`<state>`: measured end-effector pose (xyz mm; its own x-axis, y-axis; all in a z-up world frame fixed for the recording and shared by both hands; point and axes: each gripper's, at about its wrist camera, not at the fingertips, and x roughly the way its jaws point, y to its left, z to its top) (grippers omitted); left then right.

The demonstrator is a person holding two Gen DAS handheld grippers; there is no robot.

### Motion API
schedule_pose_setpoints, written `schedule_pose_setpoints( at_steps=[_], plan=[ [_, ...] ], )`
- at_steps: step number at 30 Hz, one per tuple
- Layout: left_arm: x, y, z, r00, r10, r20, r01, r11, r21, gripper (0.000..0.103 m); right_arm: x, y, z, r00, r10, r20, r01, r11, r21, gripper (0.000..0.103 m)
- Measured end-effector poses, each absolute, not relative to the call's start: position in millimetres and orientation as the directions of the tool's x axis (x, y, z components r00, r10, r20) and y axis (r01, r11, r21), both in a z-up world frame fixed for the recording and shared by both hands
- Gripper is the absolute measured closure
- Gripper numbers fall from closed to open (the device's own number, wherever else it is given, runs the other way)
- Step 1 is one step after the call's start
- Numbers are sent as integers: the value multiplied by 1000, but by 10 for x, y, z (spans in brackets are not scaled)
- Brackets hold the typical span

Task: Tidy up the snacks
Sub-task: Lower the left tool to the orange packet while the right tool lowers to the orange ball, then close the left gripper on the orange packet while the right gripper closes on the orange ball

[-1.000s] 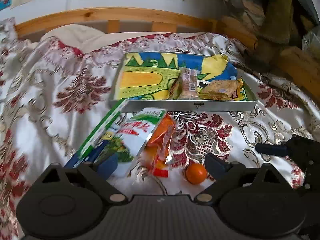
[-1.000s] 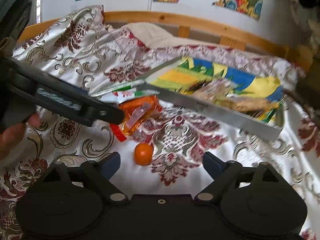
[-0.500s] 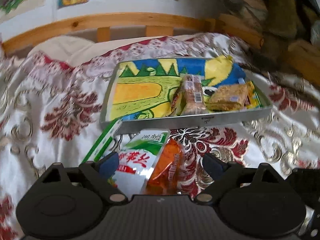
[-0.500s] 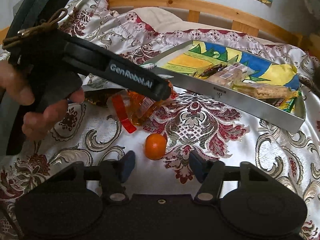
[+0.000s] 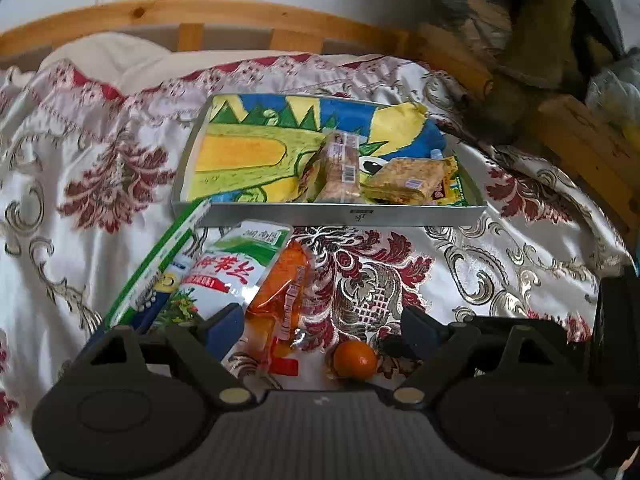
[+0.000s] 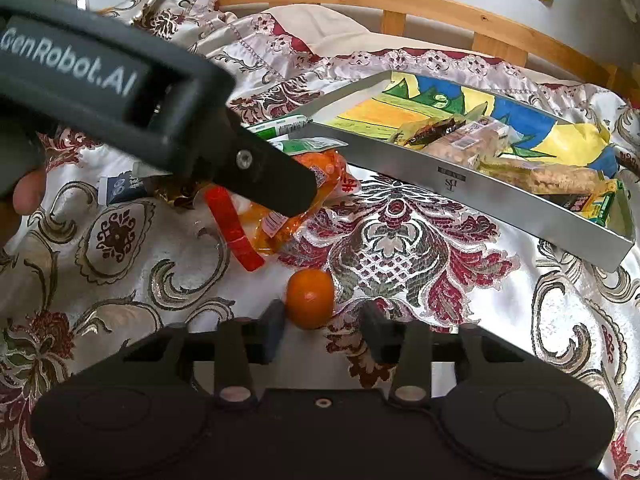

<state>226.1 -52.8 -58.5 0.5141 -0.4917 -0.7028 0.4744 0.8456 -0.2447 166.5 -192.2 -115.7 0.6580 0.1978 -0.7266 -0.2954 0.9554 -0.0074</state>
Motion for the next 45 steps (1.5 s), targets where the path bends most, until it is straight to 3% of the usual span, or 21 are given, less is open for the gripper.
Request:
schedule_pose_setpoints(
  at_steps=[2, 7, 18, 22, 23, 28, 39, 45],
  plan=[
    [2282, -525, -606, 493, -489, -720, 456, 850, -265, 16, 1673, -1924, -1153, 652, 196, -732, -300, 954, -12, 78],
    [2310, -513, -707, 462, -465, -755, 398, 869, -292, 21, 1688, -1911, -1141, 648, 173, -742, -301, 953, -41, 85],
    [2476, -805, -862, 579, -373, -725, 446, 889, -101, 21, 1680, -1904, -1137, 661, 163, -733, -291, 955, -51, 84],
    [2510, -825, -911, 585, -357, -728, 470, 881, -55, 37, 1678, -1894, -1141, 671, 165, -723, -289, 956, -50, 75],
    [2529, -819, -914, 586, -353, -729, 465, 884, -55, 43, 1677, -1891, -1141, 671, 168, -722, -291, 956, -47, 74],
    [2623, -741, -911, 574, -371, -730, 442, 891, -105, 54, 1668, -1864, -1106, 693, 191, -695, -299, 954, -35, 64],
    [2613, -745, -913, 574, -376, -727, 443, 890, -111, 59, 1712, -1735, -1116, 670, 186, -719, -329, 942, -63, 71],
    [2607, -720, -867, 569, -403, -717, 431, 889, -158, 62, 1633, -1791, -877, 755, 123, -644, -304, 936, -177, 71]
  ],
)
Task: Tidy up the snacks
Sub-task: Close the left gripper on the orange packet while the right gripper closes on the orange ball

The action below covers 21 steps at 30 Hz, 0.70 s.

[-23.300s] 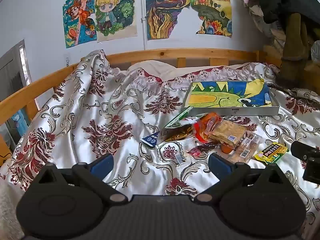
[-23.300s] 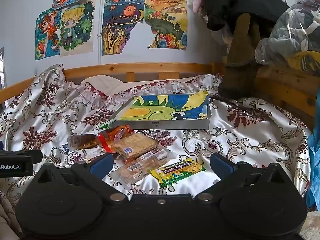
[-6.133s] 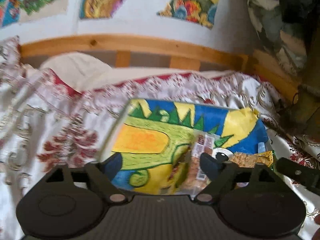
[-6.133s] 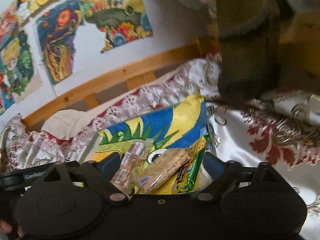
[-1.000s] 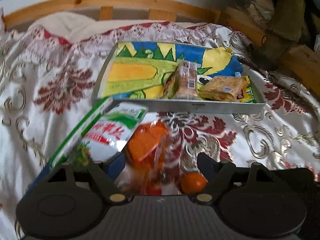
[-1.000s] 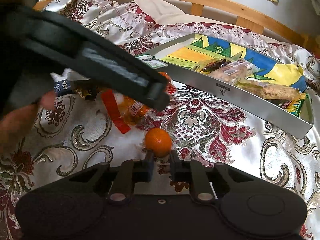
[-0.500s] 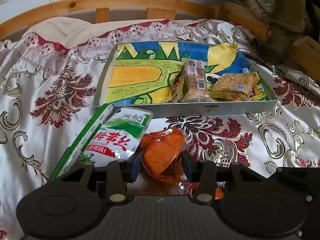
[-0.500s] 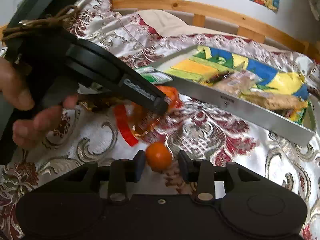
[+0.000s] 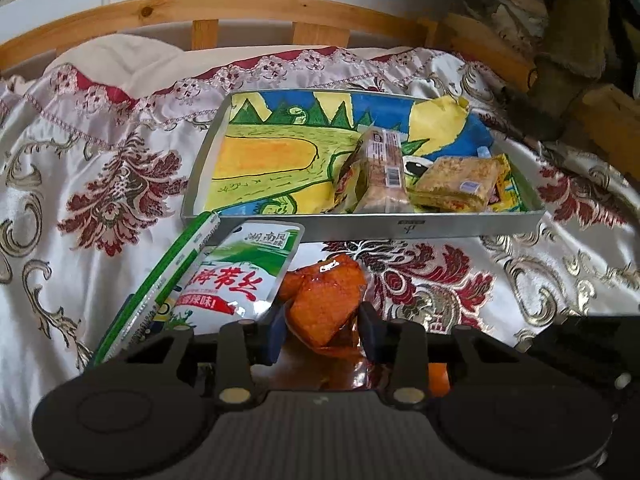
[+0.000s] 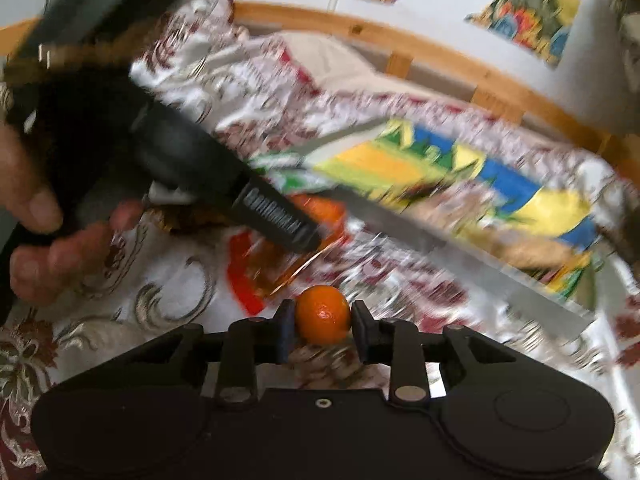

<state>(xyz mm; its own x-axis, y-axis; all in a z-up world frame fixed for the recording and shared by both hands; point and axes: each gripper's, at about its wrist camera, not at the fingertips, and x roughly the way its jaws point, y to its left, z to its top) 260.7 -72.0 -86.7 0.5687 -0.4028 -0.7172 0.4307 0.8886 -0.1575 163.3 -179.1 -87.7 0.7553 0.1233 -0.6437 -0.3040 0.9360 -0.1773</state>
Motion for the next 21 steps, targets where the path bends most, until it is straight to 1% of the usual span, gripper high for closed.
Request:
schedule_pose_setpoints(
  at_steps=[4, 9, 15, 21],
  plan=[
    [2621, -692, -873, 561, -414, -717, 409, 891, -195, 62, 1642, -1936, -771, 790, 106, -604, -255, 952, -167, 71],
    [2606, -683, -845, 543, -450, -709, 397, 882, -255, 62, 1675, -2095, -724, 822, 51, -567, -175, 970, -167, 71],
    [2538, -714, -821, 537, -485, -691, 396, 867, -301, 62, 1698, -2284, -634, 870, 4, -493, -90, 984, -152, 71],
    [2453, -783, -731, 534, -504, -679, 408, 857, -315, 62, 1713, -2414, -614, 882, -35, -471, -29, 991, -128, 71]
  ],
)
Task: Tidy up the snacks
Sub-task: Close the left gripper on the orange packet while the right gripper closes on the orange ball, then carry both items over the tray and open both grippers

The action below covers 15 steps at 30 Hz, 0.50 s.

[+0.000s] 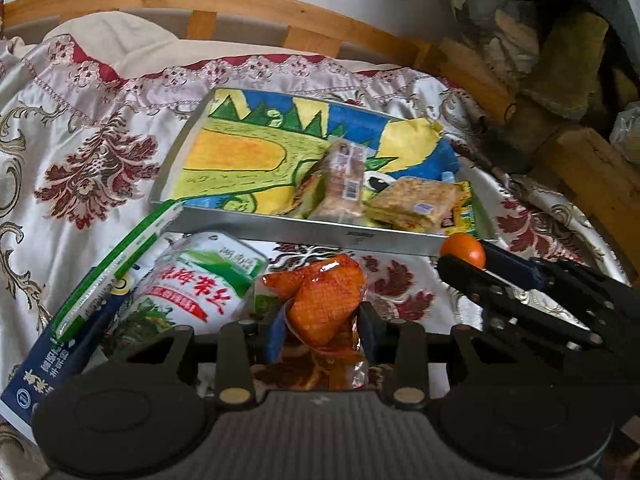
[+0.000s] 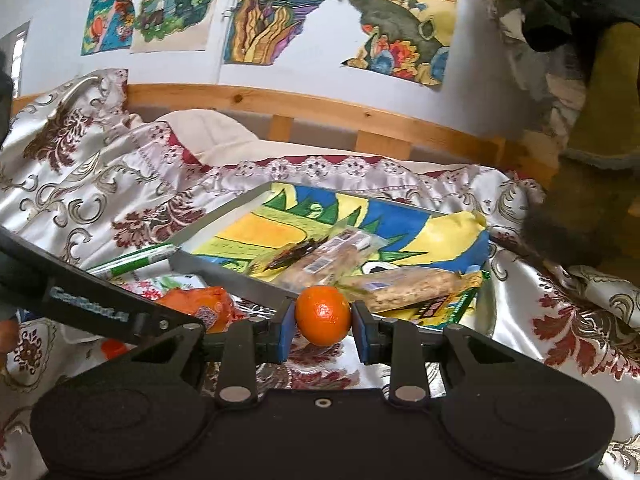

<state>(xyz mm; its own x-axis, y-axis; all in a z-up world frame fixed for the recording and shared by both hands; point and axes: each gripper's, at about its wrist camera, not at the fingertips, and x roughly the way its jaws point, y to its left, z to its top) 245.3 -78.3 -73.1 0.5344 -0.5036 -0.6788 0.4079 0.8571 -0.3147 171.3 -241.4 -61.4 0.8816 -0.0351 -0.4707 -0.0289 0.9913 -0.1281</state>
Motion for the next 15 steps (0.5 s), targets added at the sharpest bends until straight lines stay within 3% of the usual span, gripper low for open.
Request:
schedule_pose_setpoints(
  at_steps=[8, 15],
  plan=[
    [2481, -724, -505, 587, -516, -624, 373, 856, -357, 62, 1739, -2455, -638, 891, -37, -452, -18, 993, -118, 71],
    [2792, -745, -316, 684, -431, -589, 347, 902, -258, 62, 1924, -2402, -591, 923, -30, -383, -30, 988, -150, 71]
  ],
)
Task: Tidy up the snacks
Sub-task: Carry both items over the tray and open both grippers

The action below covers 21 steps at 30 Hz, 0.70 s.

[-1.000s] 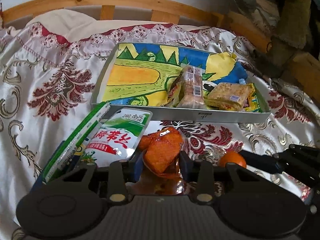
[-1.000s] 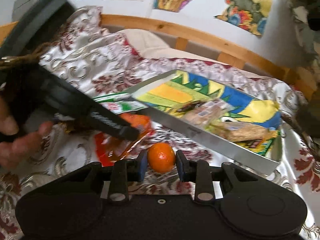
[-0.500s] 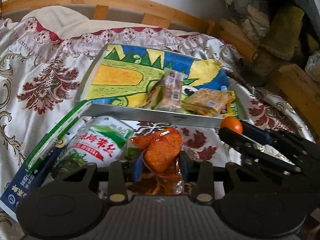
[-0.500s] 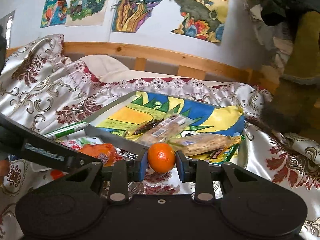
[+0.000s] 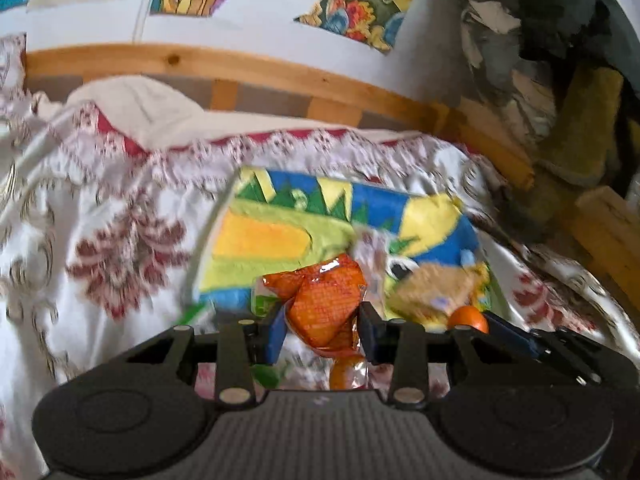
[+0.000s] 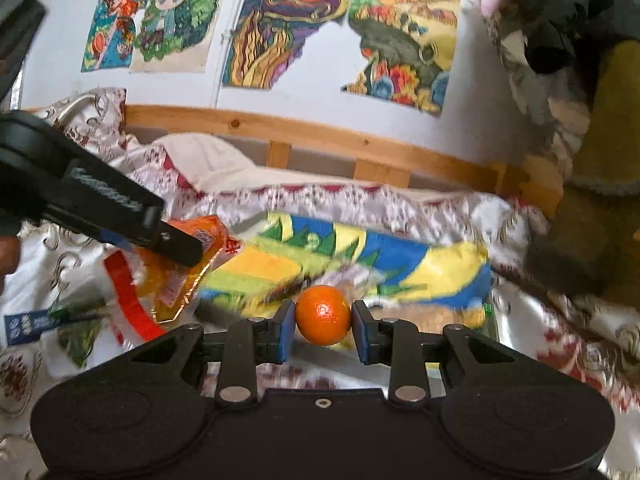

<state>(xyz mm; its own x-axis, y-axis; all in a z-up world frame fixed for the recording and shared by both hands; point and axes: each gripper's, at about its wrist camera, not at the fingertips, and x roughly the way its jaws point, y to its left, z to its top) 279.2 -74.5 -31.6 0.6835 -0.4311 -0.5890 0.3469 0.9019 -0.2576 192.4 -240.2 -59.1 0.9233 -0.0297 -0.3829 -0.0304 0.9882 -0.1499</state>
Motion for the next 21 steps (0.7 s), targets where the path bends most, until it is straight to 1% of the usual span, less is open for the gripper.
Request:
schedule_pose_setpoints(
  at_steps=[2, 8, 13, 16, 21],
  plan=[
    [2943, -779, -299, 696, -420, -583, 336, 908, -253, 62, 2046, -2409, -584, 927, -42, -373, -22, 986, -167, 71],
    [3390, -865, -397, 705, -401, -585, 291, 916, -277, 62, 2371, -2487, -655, 916, -55, -398, -7, 988, -152, 71],
    [3675, -935, -557, 699, -362, -617, 237, 931, -278, 62, 2530, -2529, -777, 883, -85, -463, 20, 990, -143, 71],
    [3735, -1014, -660, 694, -333, -638, 233, 943, -239, 61, 2564, -2534, -820, 865, -83, -495, 20, 991, -132, 71],
    [3756, -1105, -800, 680, -297, -670, 203, 955, -217, 61, 2562, -2521, -861, 857, -82, -509, 10, 990, -142, 70]
  ],
)
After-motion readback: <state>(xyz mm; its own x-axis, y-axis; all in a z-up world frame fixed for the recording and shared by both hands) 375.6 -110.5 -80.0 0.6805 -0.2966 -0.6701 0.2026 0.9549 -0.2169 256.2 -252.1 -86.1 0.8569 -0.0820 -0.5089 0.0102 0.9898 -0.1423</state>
